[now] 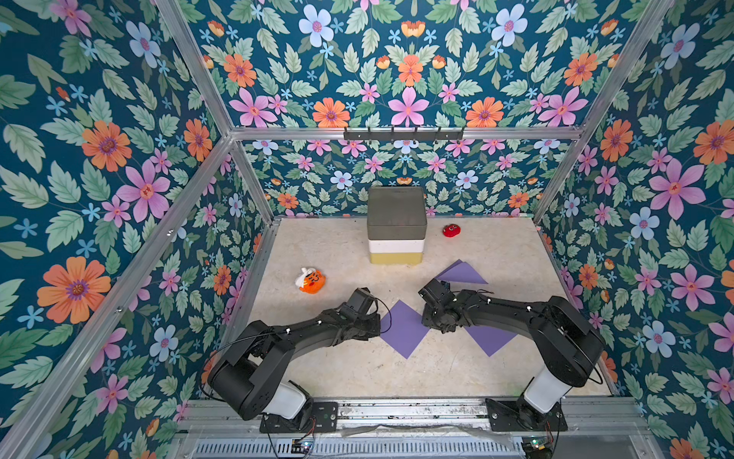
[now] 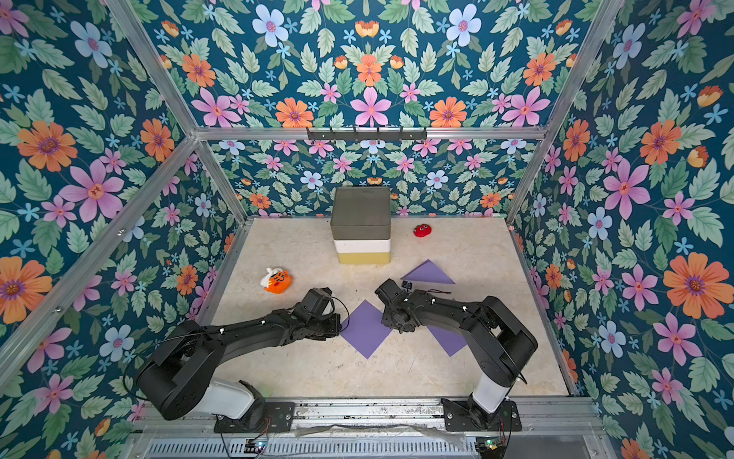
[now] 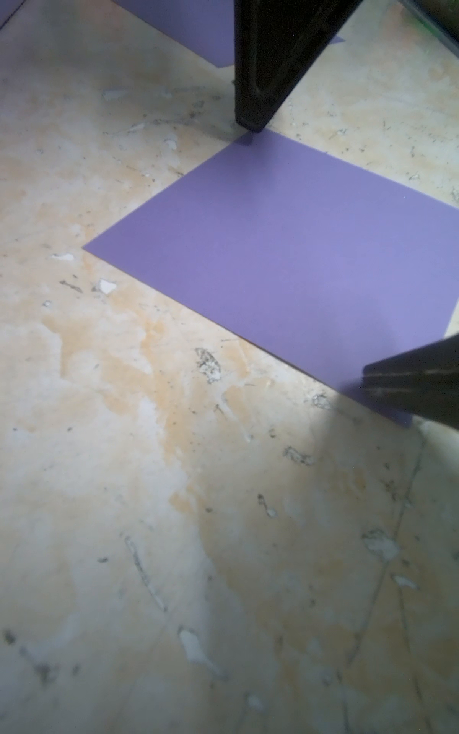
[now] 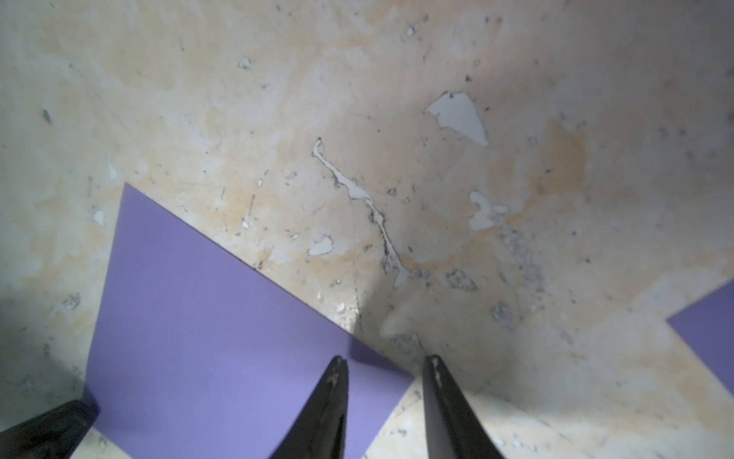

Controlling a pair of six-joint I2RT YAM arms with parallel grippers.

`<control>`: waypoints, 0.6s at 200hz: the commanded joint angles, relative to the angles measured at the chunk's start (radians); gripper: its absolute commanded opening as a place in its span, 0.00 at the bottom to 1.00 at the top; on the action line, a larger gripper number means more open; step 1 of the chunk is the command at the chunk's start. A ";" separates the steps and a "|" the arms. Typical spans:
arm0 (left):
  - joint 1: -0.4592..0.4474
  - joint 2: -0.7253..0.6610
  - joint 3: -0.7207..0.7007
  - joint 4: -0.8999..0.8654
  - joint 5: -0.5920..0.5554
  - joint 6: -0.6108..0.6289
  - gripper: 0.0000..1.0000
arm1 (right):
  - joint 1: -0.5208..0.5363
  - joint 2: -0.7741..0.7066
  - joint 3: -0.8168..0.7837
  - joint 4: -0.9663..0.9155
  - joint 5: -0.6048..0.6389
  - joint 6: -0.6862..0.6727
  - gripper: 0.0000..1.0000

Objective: Fold the square paper diagonally
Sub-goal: Fold the paper at the center of the board.

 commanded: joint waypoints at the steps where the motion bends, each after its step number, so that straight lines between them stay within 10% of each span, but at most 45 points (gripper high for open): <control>1: 0.001 0.004 -0.006 -0.060 -0.022 0.004 0.03 | 0.001 0.001 -0.001 -0.022 -0.010 -0.005 0.34; 120: 0.001 0.002 -0.012 -0.052 -0.020 0.006 0.03 | 0.008 0.023 0.006 0.017 -0.045 -0.001 0.27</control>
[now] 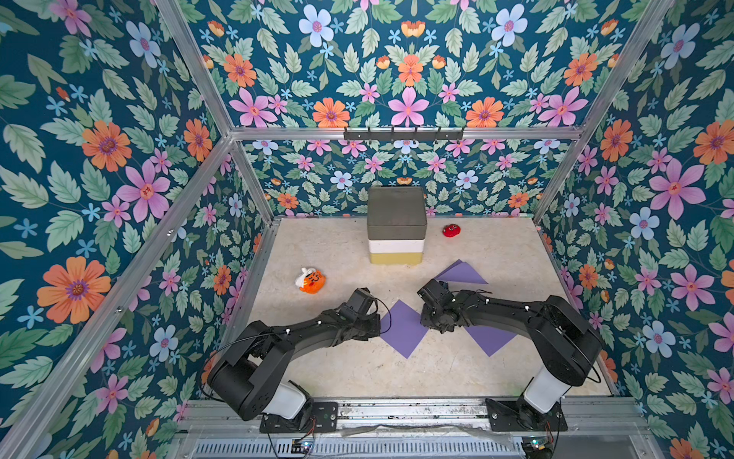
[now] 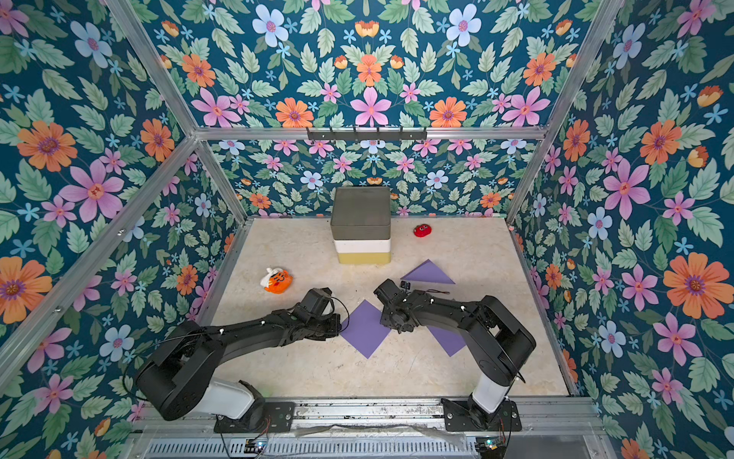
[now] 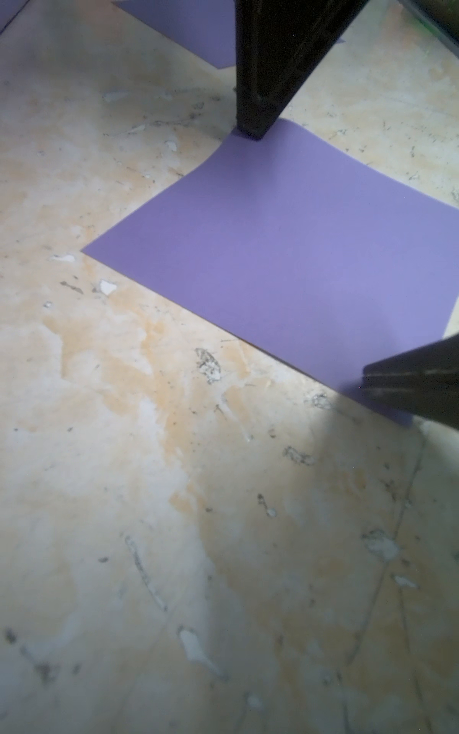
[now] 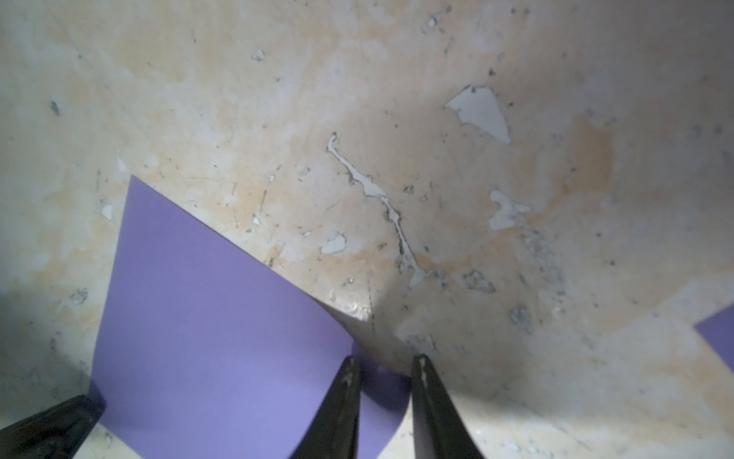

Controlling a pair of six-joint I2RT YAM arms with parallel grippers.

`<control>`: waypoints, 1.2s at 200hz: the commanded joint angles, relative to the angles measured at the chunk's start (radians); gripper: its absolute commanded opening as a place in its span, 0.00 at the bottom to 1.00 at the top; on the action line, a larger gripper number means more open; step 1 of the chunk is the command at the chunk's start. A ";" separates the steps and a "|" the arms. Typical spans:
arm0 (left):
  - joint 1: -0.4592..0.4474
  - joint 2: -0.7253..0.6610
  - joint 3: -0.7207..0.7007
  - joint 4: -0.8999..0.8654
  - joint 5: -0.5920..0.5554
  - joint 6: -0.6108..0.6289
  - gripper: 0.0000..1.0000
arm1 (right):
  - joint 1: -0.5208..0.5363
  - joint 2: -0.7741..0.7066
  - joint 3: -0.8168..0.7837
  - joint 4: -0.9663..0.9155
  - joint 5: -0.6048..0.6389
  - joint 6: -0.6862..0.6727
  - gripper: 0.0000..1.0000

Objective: Fold the square paper diagonally
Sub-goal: Fold the paper at the center of the board.

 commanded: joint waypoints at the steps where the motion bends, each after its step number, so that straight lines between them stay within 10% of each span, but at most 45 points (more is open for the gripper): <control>1: 0.001 0.003 -0.007 -0.060 -0.020 0.007 0.03 | 0.002 0.008 0.001 -0.001 -0.030 -0.001 0.27; 140: 0.000 0.000 -0.014 -0.056 -0.018 0.004 0.03 | -0.007 -0.133 -0.220 0.646 -0.229 0.150 0.36; 240: 0.000 -0.011 -0.015 -0.058 -0.029 0.009 0.03 | -0.046 -0.128 -0.217 0.505 -0.144 0.059 0.32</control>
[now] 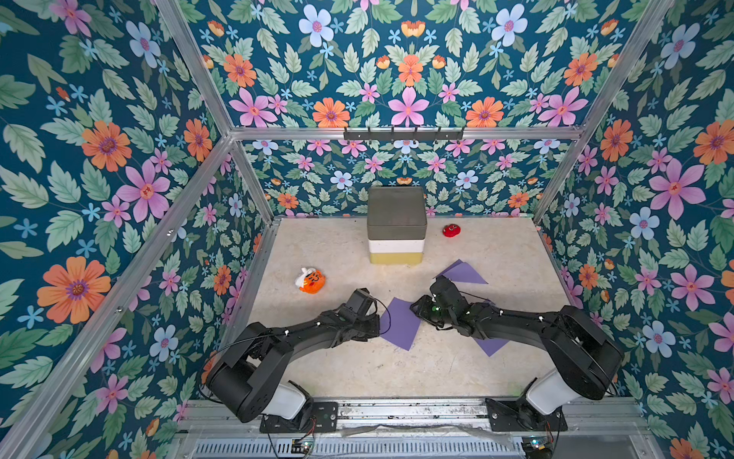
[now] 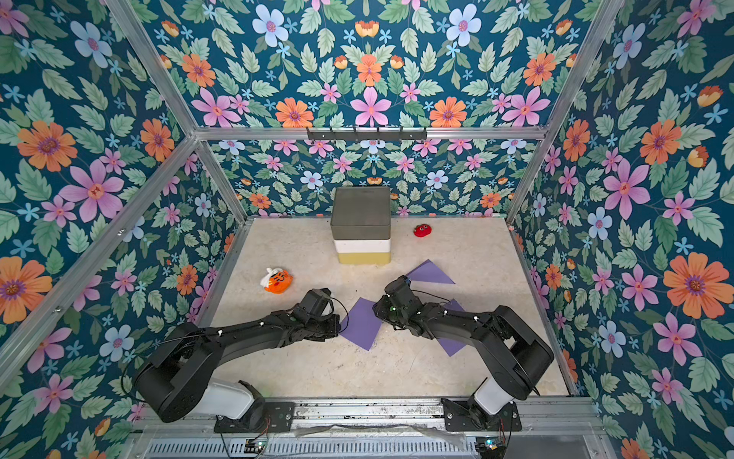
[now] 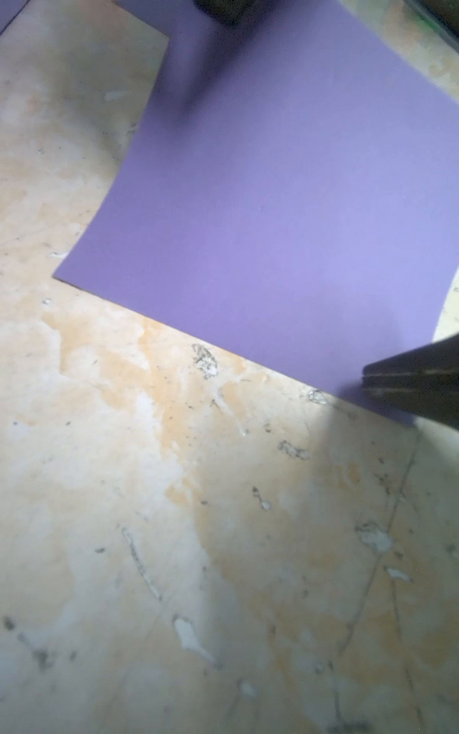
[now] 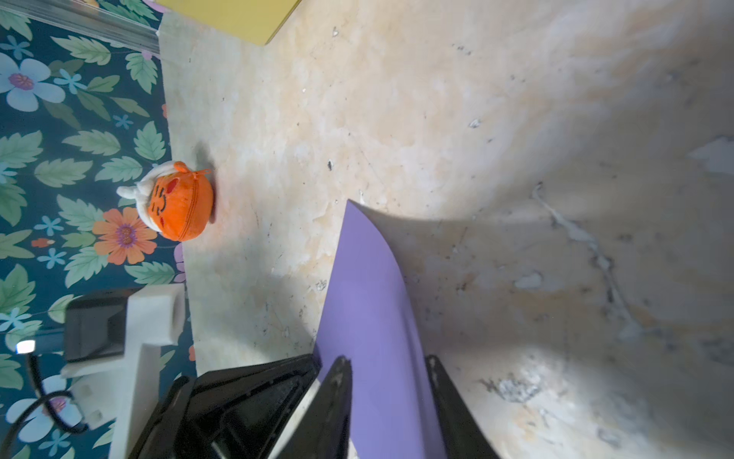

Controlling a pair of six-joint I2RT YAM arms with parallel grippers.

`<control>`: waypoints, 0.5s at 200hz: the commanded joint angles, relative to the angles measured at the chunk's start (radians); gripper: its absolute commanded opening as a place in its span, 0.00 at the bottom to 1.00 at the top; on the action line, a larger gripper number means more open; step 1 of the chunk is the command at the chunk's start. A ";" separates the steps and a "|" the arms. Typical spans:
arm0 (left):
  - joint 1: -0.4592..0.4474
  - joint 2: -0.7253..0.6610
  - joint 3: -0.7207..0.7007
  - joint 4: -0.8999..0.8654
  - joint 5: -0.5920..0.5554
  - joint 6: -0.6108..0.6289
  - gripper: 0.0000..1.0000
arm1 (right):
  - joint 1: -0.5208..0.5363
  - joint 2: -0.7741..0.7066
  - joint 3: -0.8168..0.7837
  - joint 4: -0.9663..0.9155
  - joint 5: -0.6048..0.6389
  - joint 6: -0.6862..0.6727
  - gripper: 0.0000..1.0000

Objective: Fold the square paper diagonally
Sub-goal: Fold the paper at the center of the board.

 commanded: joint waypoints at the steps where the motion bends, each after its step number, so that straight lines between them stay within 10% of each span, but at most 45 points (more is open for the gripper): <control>1: 0.001 0.001 -0.006 -0.058 -0.021 0.010 0.03 | -0.012 -0.006 -0.007 -0.026 0.023 -0.042 0.32; 100: 0.000 -0.037 -0.026 -0.030 -0.039 0.017 0.05 | -0.034 -0.016 -0.010 -0.059 0.008 -0.114 0.08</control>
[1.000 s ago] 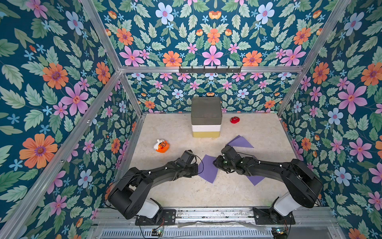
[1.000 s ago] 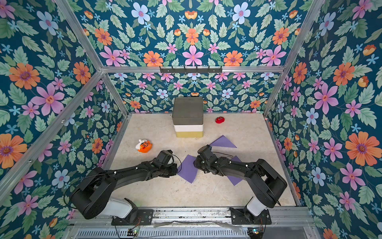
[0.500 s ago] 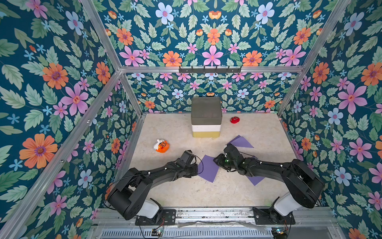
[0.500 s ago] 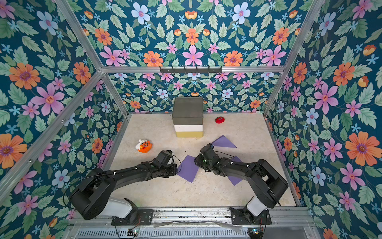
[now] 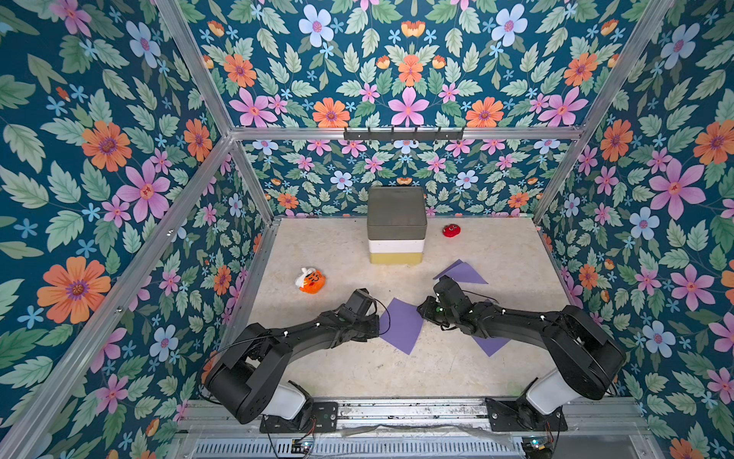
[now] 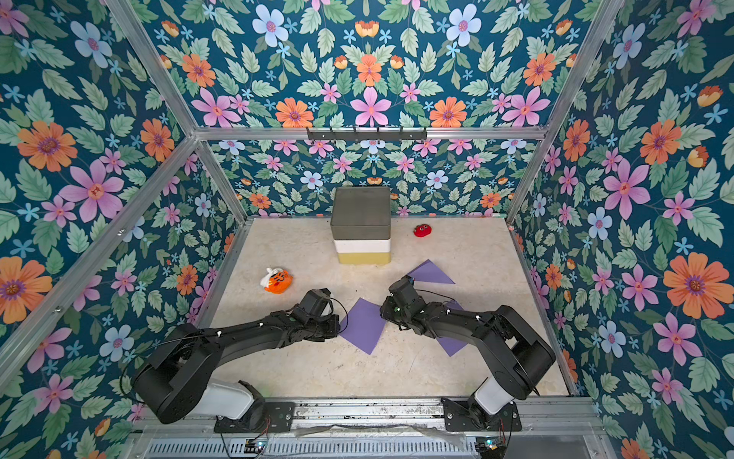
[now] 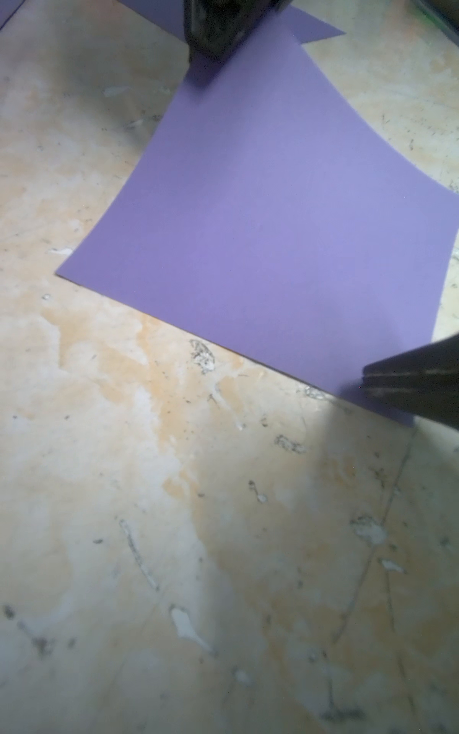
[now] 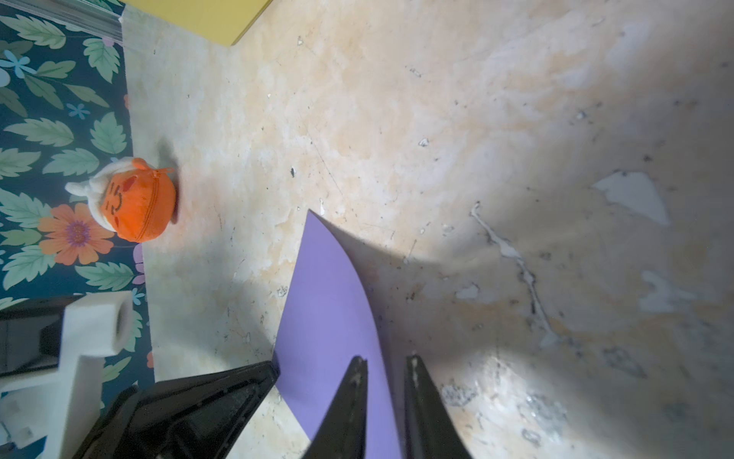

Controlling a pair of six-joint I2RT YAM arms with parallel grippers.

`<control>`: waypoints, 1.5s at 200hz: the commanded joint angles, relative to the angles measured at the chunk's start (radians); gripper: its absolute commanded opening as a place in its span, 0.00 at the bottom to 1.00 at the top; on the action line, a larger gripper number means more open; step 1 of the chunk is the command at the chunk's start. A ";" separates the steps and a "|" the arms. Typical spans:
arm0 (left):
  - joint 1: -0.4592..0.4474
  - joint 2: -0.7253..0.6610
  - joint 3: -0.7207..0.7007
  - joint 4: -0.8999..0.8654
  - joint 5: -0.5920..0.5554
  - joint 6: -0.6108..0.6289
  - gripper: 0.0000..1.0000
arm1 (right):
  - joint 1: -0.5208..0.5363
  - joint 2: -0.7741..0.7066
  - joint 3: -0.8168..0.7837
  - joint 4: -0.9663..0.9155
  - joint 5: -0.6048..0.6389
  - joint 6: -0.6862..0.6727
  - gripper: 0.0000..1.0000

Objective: Fold the square paper diagonally
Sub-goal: Fold the paper at the center of the board.

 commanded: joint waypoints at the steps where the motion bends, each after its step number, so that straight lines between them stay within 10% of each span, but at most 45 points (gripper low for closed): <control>1: 0.000 -0.021 -0.013 -0.029 -0.032 0.013 0.05 | -0.002 -0.010 0.003 -0.022 0.010 -0.031 0.08; 102: -0.060 0.019 -0.038 0.227 0.159 -0.039 0.05 | -0.002 -0.153 -0.045 -0.132 0.067 -0.052 0.00; 300: -0.148 0.160 -0.007 0.328 0.087 -0.083 0.00 | -0.003 -0.366 -0.111 -0.308 0.197 -0.012 0.00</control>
